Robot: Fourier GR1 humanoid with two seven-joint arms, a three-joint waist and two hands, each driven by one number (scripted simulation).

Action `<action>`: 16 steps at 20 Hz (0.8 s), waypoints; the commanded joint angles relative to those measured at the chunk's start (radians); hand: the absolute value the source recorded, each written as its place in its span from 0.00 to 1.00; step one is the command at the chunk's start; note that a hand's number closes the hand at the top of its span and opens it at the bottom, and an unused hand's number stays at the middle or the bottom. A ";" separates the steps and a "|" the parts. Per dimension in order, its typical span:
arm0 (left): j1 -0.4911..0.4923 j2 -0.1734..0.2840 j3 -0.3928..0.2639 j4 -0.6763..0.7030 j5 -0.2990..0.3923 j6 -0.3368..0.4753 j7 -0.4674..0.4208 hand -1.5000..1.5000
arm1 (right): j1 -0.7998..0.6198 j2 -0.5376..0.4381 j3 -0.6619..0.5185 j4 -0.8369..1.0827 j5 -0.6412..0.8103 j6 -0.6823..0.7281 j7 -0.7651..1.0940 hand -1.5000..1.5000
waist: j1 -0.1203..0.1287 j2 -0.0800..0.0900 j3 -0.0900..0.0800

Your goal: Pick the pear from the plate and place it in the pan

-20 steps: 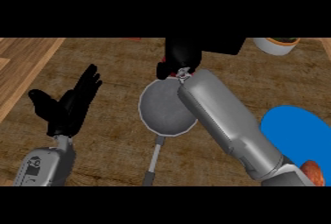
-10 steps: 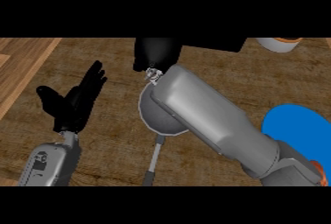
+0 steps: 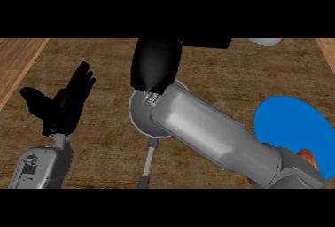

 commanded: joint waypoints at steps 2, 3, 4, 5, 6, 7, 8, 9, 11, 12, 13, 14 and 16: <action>0.060 0.020 0.023 -0.033 0.010 -0.011 -0.013 0.50 | 0.079 0.016 0.039 0.003 0.007 -0.154 0.208 1.00 | -0.025 0.002 0.002; 0.035 0.012 0.037 -0.003 0.019 -0.009 -0.029 0.50 | 0.134 0.016 0.063 -0.005 0.022 -0.186 0.161 1.00 | -0.048 0.004 0.002; 0.066 0.027 0.031 -0.037 0.004 -0.007 -0.018 0.50 | 0.136 0.016 0.063 0.010 0.016 -0.213 0.163 1.00 | -0.032 0.004 0.002; 0.054 0.000 0.018 -0.066 0.010 0.013 0.004 0.50 | 0.162 0.016 0.065 0.011 0.025 -0.246 0.149 1.00 | -0.035 0.003 0.003; 0.020 0.006 0.023 -0.047 0.000 0.020 0.013 0.50 | 0.155 0.016 0.047 0.064 -0.003 -0.278 0.085 1.00 | -0.032 0.009 0.002; 0.055 0.012 0.025 -0.040 0.021 -0.014 0.000 0.50 | 0.175 0.016 0.047 0.034 0.003 -0.294 0.085 1.00 | -0.040 0.007 0.002; 0.040 -0.005 -0.004 -0.064 -0.005 0.011 0.018 0.50 | 0.195 0.016 0.056 0.073 -0.013 -0.321 0.066 1.00 | -0.032 0.009 0.003; 0.048 -0.002 0.018 -0.065 -0.006 0.026 0.002 0.50 | 0.245 0.016 0.066 0.082 -0.006 -0.352 0.020 1.00 | -0.043 0.008 0.003; 0.039 0.005 0.006 -0.079 -0.010 0.017 0.031 0.50 | 0.211 0.016 0.078 0.154 -0.036 -0.373 0.014 1.00 | -0.023 0.011 0.003; 0.071 -0.008 0.005 -0.096 0.012 0.006 0.025 0.50 | 0.273 0.016 0.109 0.152 -0.007 -0.422 0.014 1.00 | -0.026 0.009 0.003; 0.055 0.010 0.029 -0.018 0.011 -0.018 -0.032 0.50 | 0.230 0.016 0.081 0.180 -0.042 -0.418 0.000 1.00 | -0.024 0.015 0.002; 0.011 0.008 0.017 -0.053 -0.002 0.010 0.027 0.50 | 0.232 0.016 0.103 0.188 -0.055 -0.388 0.046 1.00 | -0.019 0.013 0.002; 0.044 0.012 0.025 -0.042 0.023 -0.021 0.003 0.50 | 0.321 0.016 0.051 0.217 -0.083 -0.458 0.012 1.00 | -0.019 0.018 0.003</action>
